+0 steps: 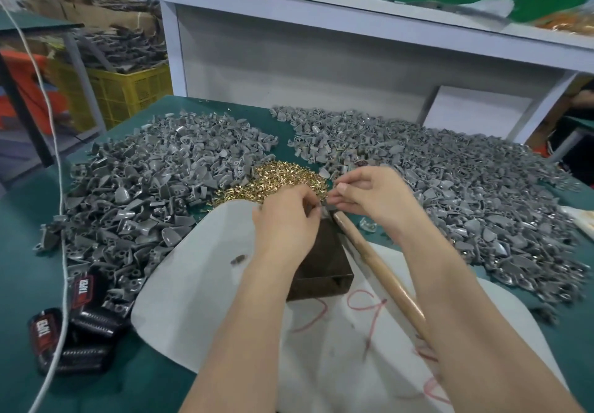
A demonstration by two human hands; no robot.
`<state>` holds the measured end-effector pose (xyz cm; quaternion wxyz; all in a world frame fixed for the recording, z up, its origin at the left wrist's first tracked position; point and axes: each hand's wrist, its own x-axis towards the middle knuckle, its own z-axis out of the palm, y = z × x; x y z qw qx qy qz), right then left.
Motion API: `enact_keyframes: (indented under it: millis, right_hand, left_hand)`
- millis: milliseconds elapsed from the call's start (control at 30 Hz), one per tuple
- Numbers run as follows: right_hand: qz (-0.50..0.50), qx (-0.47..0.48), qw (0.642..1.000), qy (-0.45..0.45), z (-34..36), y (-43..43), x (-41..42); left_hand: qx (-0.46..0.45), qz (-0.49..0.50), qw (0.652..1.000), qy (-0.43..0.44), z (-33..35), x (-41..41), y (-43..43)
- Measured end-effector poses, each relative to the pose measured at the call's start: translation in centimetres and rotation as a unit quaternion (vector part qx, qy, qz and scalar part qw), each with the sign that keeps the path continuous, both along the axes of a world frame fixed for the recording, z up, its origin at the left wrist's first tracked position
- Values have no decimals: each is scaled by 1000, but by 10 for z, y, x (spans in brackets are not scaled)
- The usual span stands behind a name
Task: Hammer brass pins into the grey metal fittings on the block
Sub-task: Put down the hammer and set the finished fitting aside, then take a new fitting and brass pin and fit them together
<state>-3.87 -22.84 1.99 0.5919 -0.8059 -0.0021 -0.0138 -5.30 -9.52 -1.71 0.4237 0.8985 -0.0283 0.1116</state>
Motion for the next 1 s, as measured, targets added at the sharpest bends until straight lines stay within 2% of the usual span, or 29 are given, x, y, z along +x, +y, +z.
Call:
enact_keyframes:
  millis: [100, 200, 333, 733, 867, 1000]
  right_hand:
    - [-17, -57, 998, -25, -12, 3, -5]
    - [-24, -216, 972, -89, -24, 6, -3]
    - [-4, -292, 946, -139, -34, 12, -1]
    - [-42, -326, 927, -181, -41, 17, -8]
    - [-40, -343, 924, -162, -37, 21, -7]
    - [-10, -410, 904, -120, -28, 22, -2]
  left_hand:
    - [89, 44, 995, 19, 0, 1, 4]
    - [101, 35, 993, 45, 0, 2, 6]
    - [102, 26, 994, 44, 0, 3, 6]
    - [105, 29, 994, 23, -4, 5, 5]
    - [107, 27, 994, 11, -3, 5, 5]
    - [123, 26, 992, 5, -3, 4, 5]
